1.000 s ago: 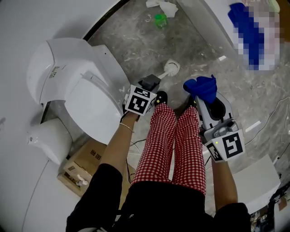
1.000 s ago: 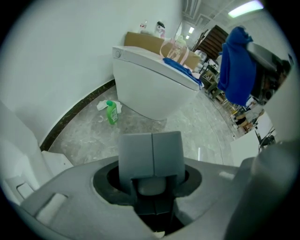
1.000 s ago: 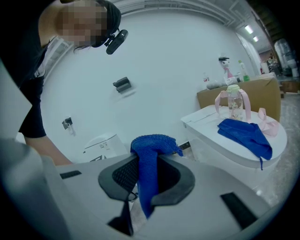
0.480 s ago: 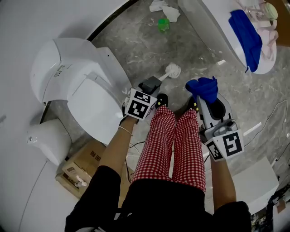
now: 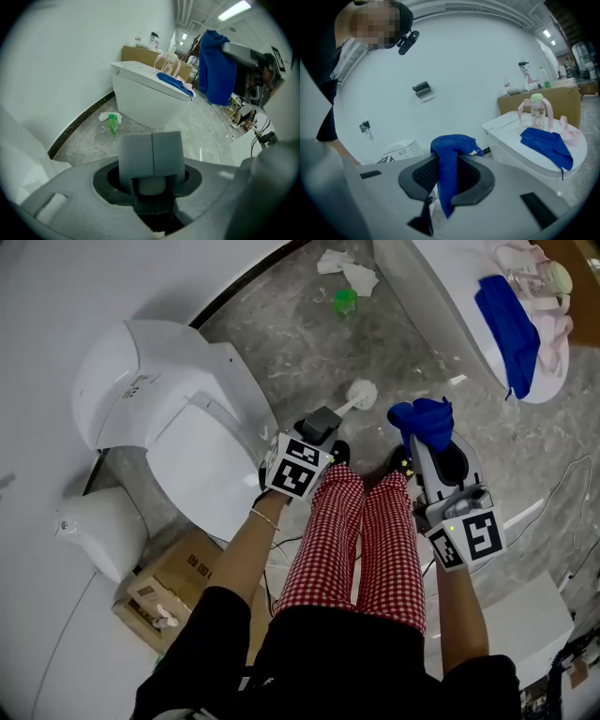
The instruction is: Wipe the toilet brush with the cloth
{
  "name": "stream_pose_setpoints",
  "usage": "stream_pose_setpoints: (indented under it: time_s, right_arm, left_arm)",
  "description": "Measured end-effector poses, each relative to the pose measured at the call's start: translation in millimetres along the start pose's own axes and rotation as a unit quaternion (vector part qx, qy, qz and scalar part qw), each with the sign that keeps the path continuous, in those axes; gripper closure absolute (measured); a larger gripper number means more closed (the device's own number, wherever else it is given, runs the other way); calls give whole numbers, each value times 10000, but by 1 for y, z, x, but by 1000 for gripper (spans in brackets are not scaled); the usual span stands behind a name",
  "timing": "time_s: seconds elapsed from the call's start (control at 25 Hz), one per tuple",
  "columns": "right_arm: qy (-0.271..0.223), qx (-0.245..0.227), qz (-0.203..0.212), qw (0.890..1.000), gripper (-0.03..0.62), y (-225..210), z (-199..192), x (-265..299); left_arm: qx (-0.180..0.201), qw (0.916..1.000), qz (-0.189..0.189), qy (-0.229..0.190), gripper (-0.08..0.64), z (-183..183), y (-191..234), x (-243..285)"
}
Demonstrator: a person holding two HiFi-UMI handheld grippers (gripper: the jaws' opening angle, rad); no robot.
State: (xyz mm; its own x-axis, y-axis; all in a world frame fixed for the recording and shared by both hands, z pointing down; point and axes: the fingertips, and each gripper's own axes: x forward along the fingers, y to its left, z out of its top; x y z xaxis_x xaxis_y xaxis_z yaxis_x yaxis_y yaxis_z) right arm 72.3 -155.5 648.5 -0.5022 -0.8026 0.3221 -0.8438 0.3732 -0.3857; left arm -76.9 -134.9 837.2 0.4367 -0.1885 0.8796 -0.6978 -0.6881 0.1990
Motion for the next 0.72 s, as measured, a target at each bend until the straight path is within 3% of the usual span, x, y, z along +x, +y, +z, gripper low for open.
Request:
stream_pose_setpoints:
  time_s: [0.32,0.72]
  right_arm:
    - [4,13,19,10000,523,7,10,-5]
    - [-173,-38,150,9997,522,24,46,-11]
  left_arm:
    - [121,9998,107,-106,390,19,-3,-23]
    - [-384,9955,180,-849,390,48,-8,-70]
